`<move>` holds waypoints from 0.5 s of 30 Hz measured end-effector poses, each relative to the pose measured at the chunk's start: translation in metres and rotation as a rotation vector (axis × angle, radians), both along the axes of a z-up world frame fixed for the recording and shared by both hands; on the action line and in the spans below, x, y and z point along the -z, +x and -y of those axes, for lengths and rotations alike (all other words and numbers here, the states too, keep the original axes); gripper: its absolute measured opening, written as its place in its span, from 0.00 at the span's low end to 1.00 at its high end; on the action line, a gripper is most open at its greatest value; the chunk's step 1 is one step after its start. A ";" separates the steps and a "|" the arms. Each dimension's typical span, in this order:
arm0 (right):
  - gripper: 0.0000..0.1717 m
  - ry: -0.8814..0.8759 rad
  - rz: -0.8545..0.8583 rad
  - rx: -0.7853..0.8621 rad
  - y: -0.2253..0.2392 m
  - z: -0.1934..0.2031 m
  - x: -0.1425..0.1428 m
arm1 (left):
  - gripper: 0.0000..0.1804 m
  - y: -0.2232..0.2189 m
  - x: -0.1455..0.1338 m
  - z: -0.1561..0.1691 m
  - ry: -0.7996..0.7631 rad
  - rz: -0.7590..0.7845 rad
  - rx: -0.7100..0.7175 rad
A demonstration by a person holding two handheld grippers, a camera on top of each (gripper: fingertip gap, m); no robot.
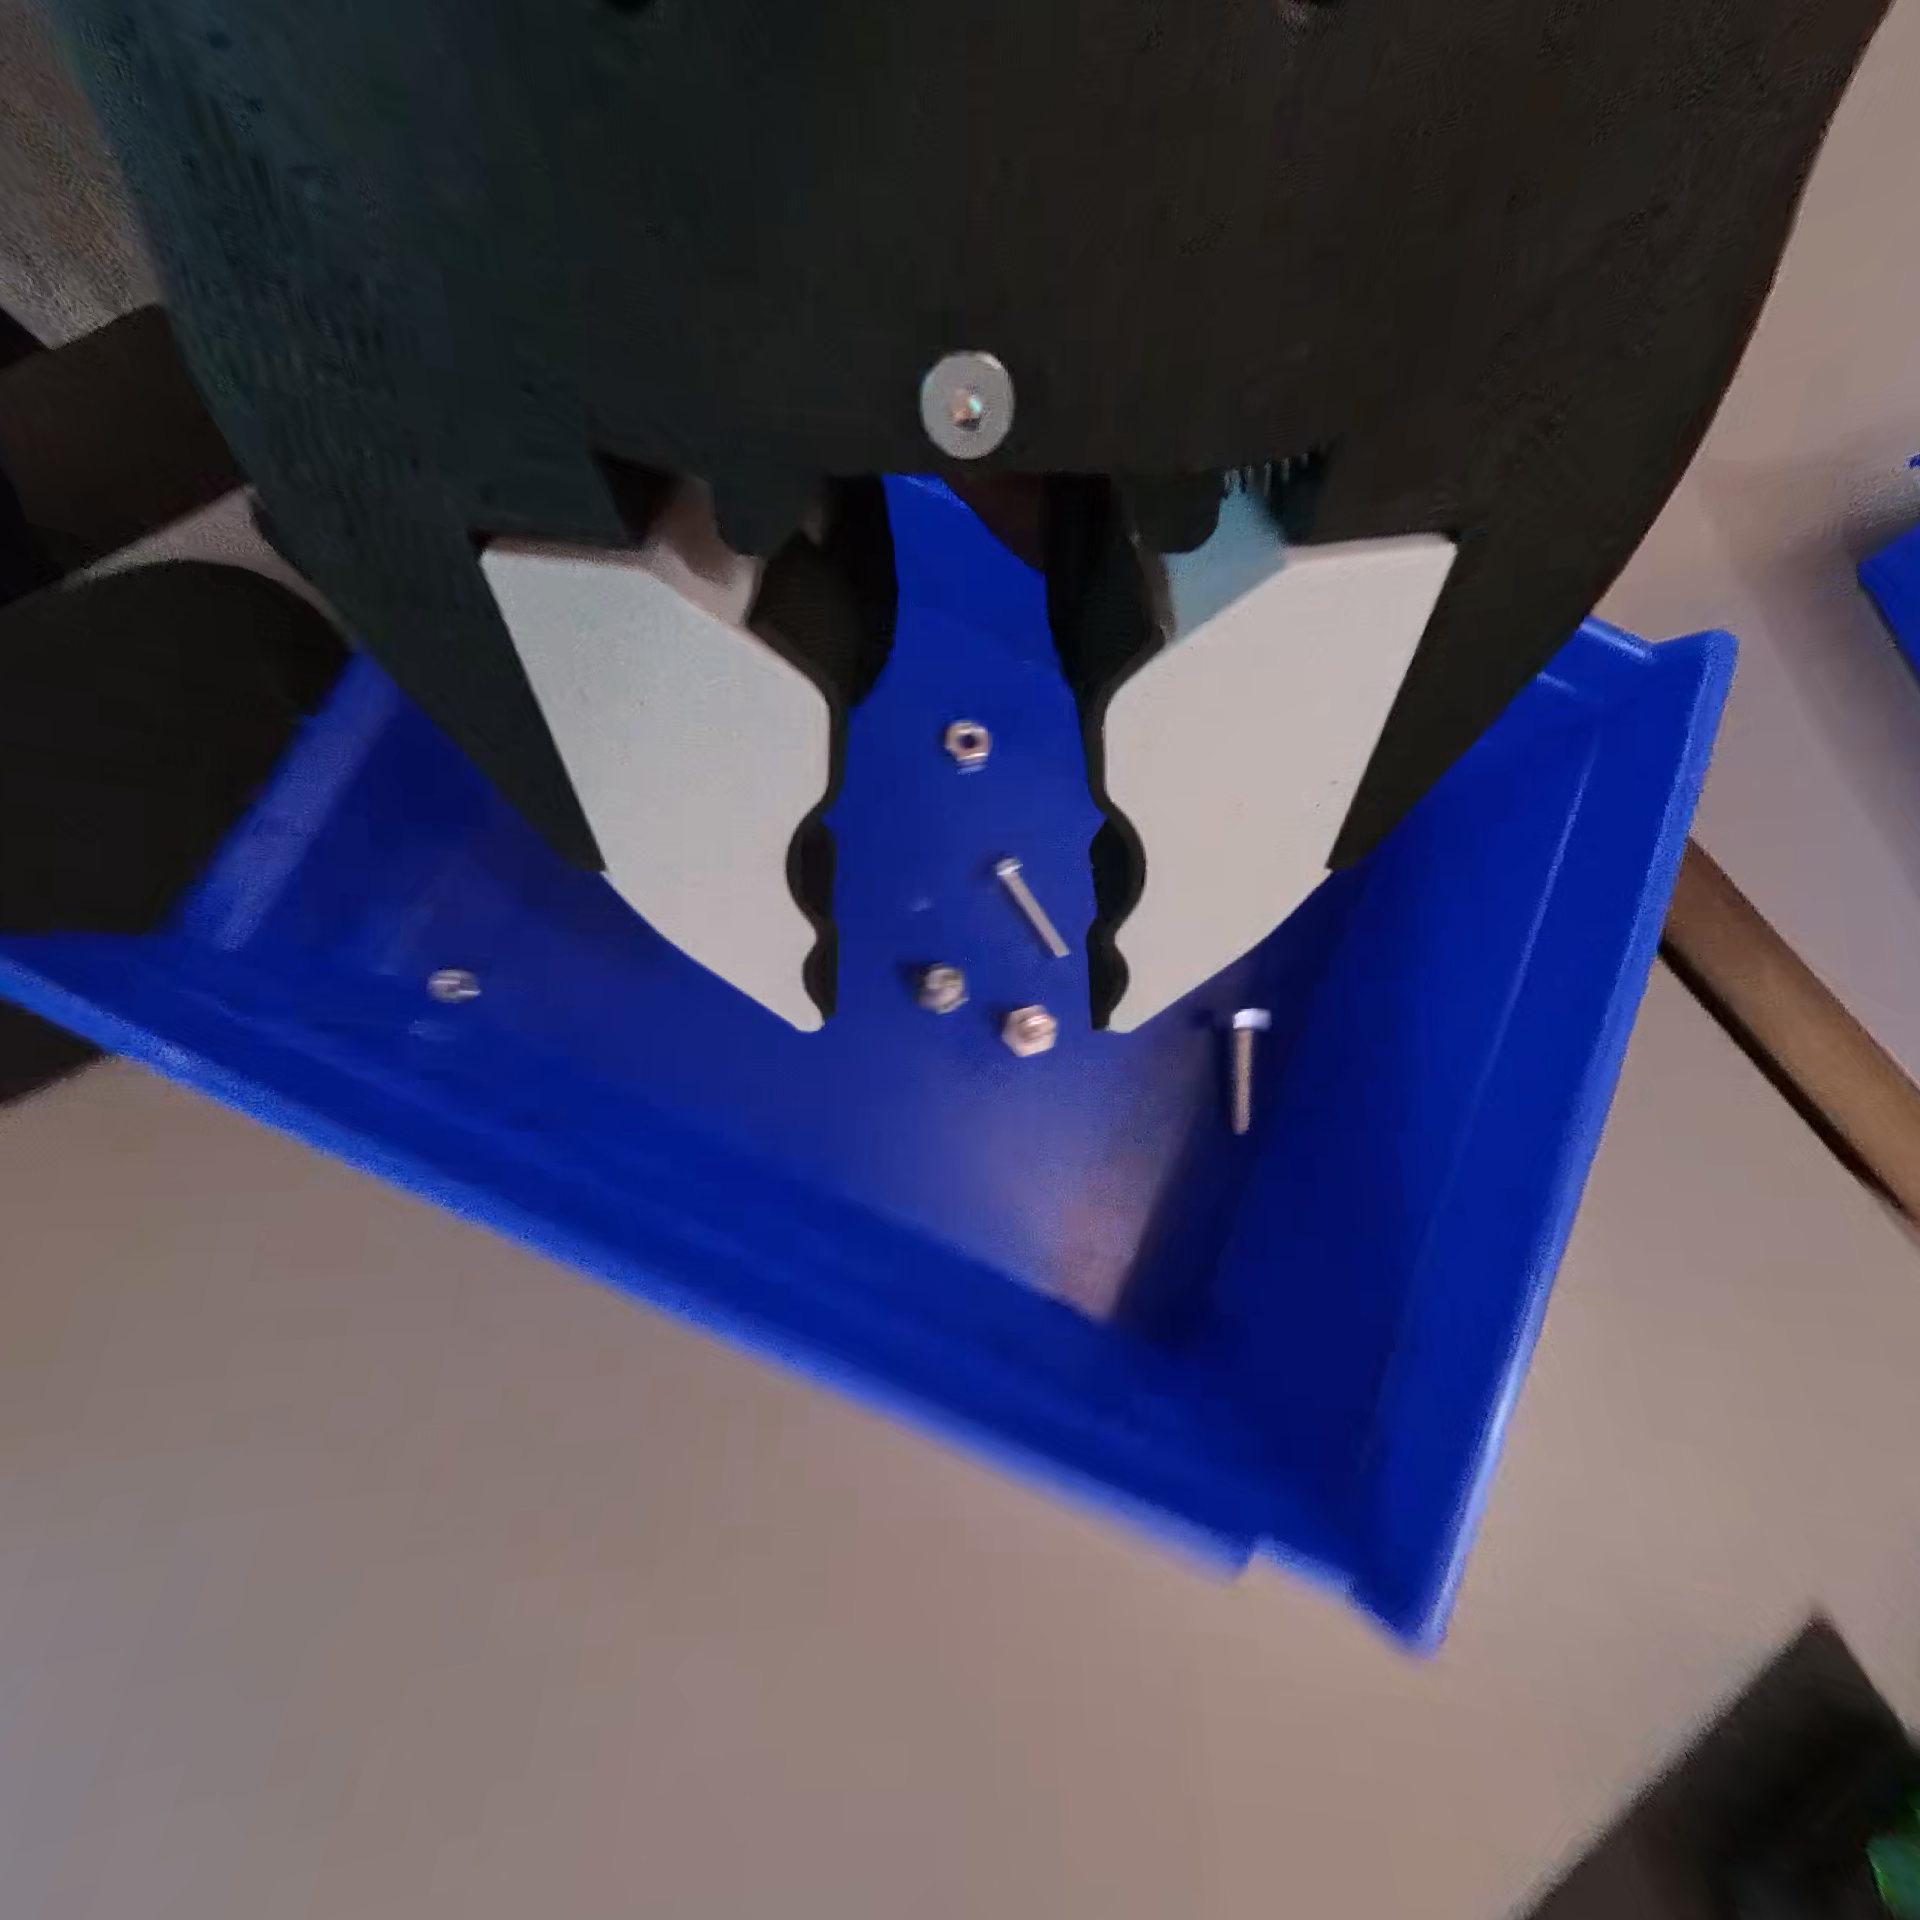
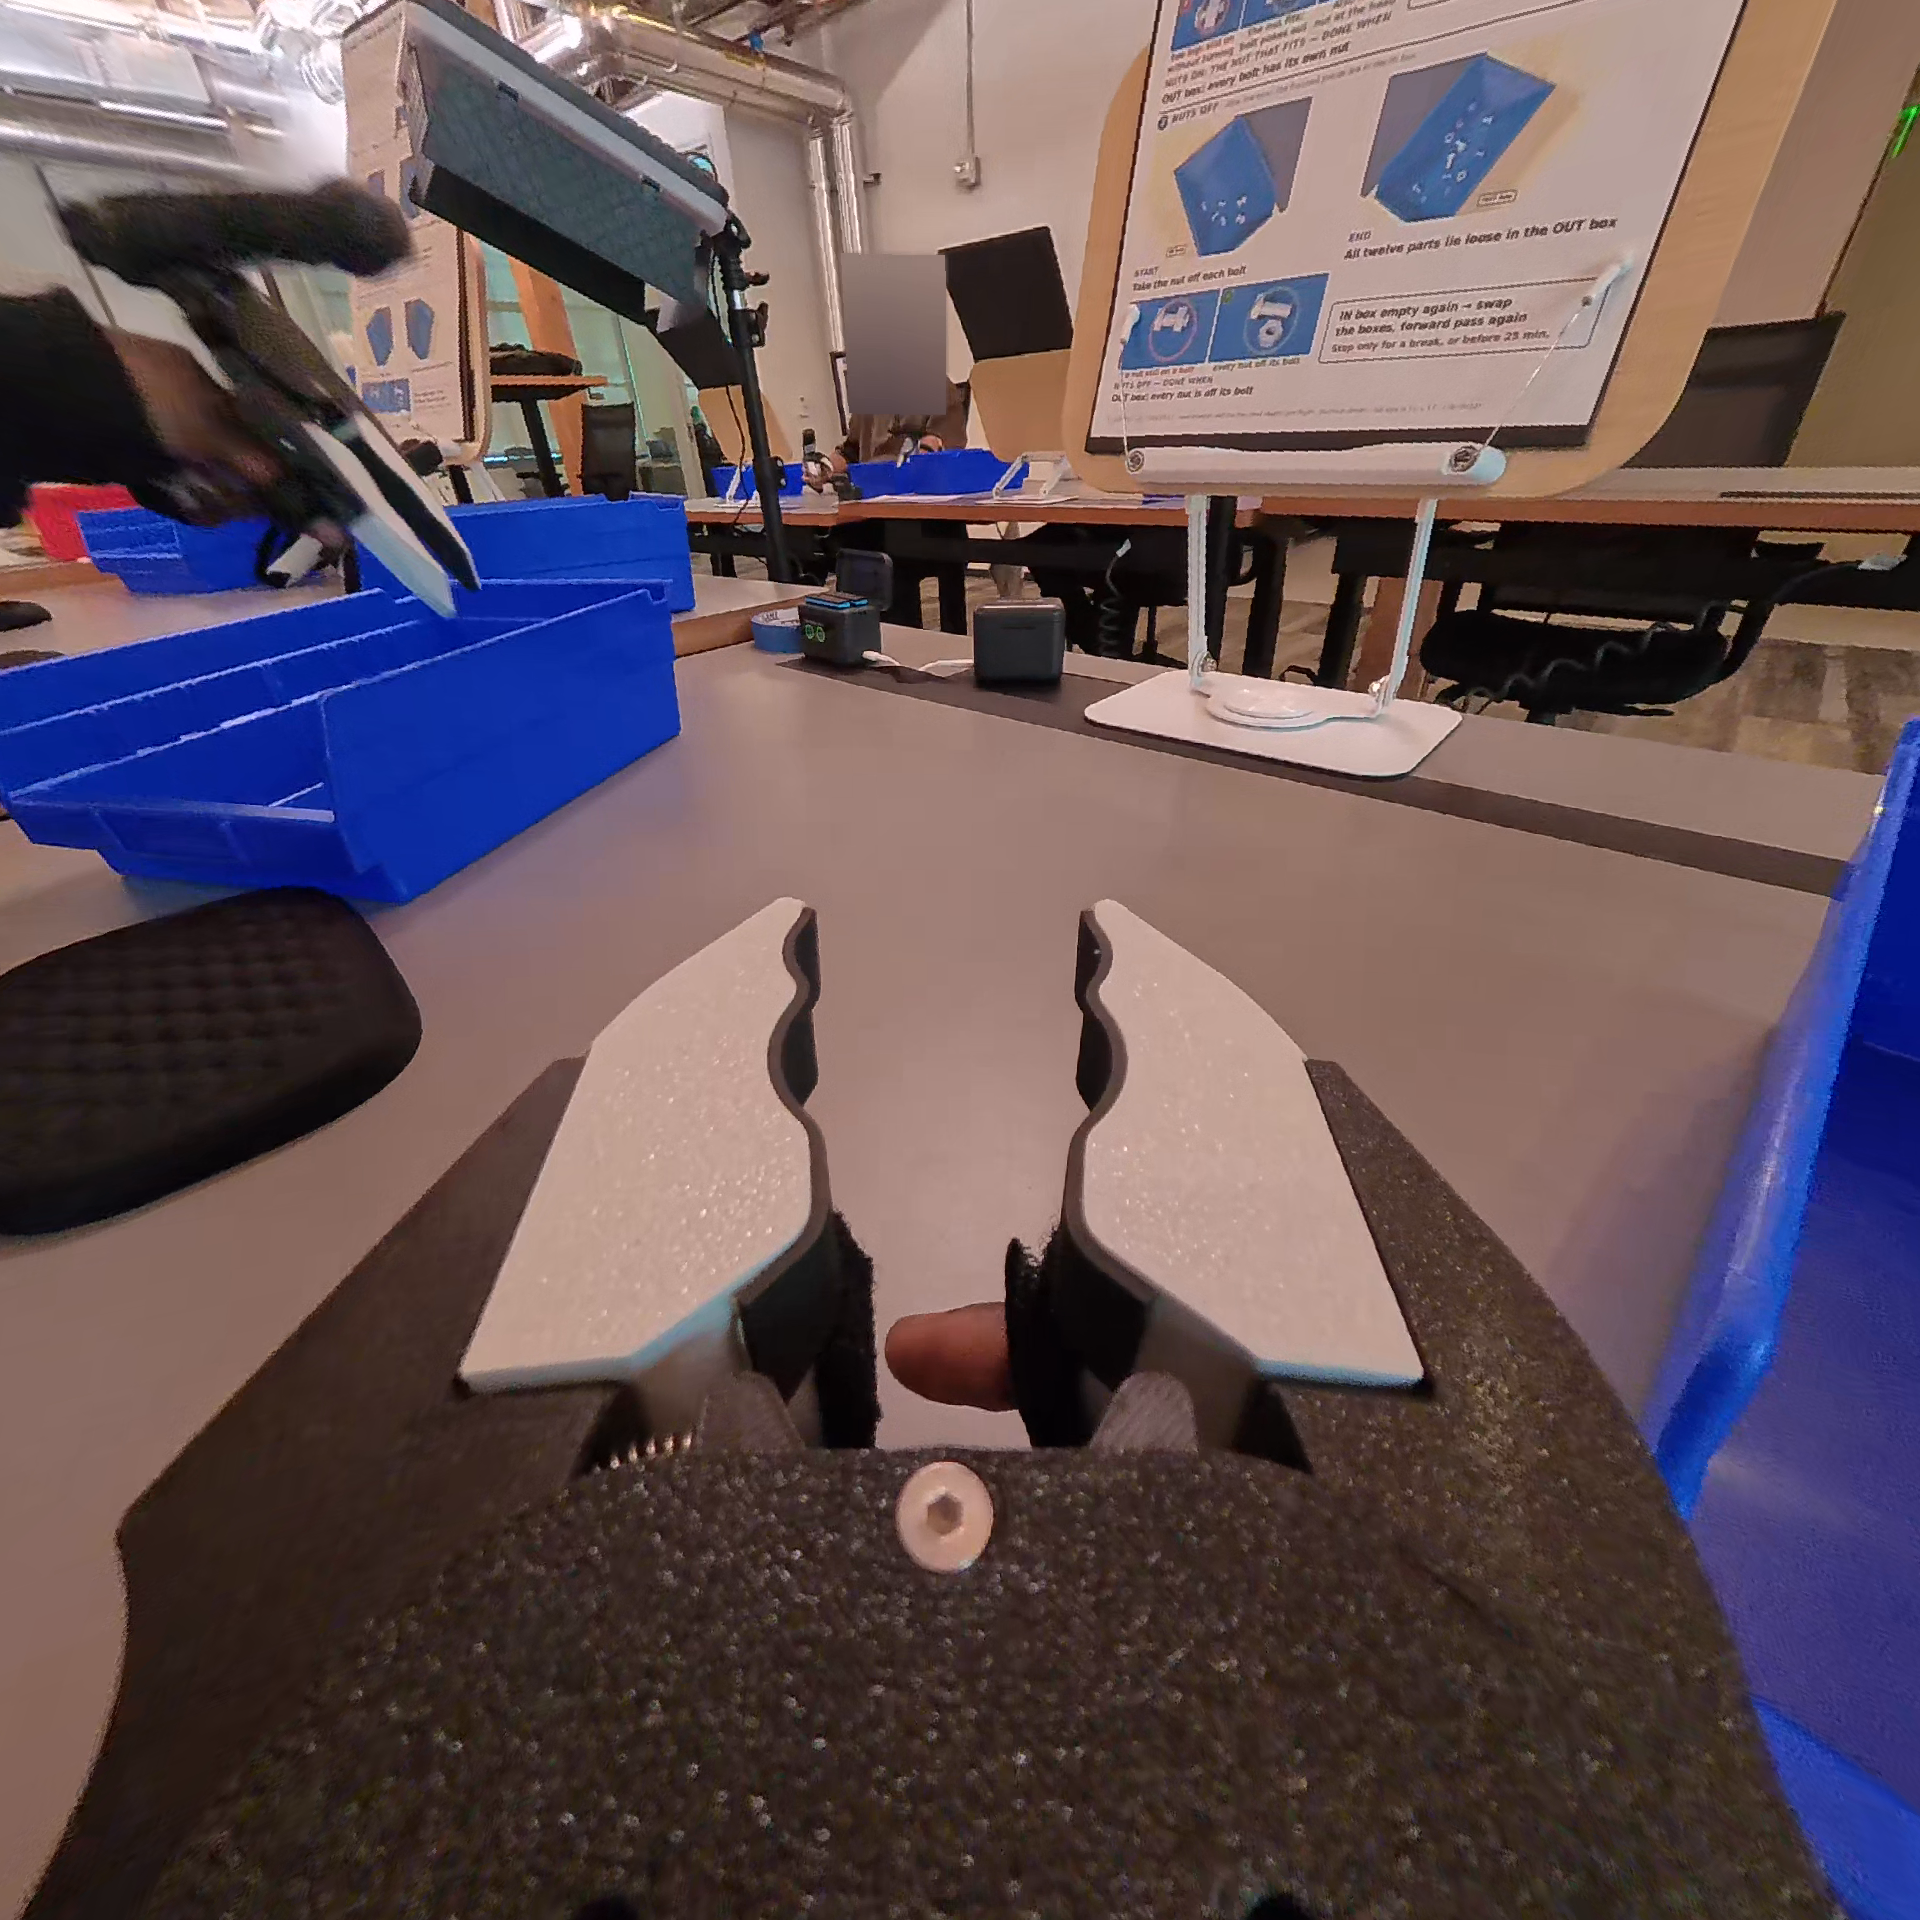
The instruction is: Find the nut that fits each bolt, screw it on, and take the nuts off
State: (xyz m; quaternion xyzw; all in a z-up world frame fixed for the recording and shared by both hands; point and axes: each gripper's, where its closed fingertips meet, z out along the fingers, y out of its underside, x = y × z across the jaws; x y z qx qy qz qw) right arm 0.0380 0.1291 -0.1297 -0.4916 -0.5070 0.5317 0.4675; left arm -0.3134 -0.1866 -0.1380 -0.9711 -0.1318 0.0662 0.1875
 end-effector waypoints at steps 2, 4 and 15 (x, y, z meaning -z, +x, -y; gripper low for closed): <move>0.28 -0.015 0.000 -0.002 0.000 -0.001 0.000 | 0.24 -0.025 0.020 0.002 -0.057 0.020 -0.043; 0.27 -0.027 -0.002 -0.003 0.000 -0.002 0.000 | 0.23 -0.041 0.039 -0.001 -0.104 0.031 -0.045; 0.26 -0.042 -0.014 -0.001 0.002 -0.004 -0.002 | 0.17 -0.078 0.090 0.010 -0.281 0.097 -0.124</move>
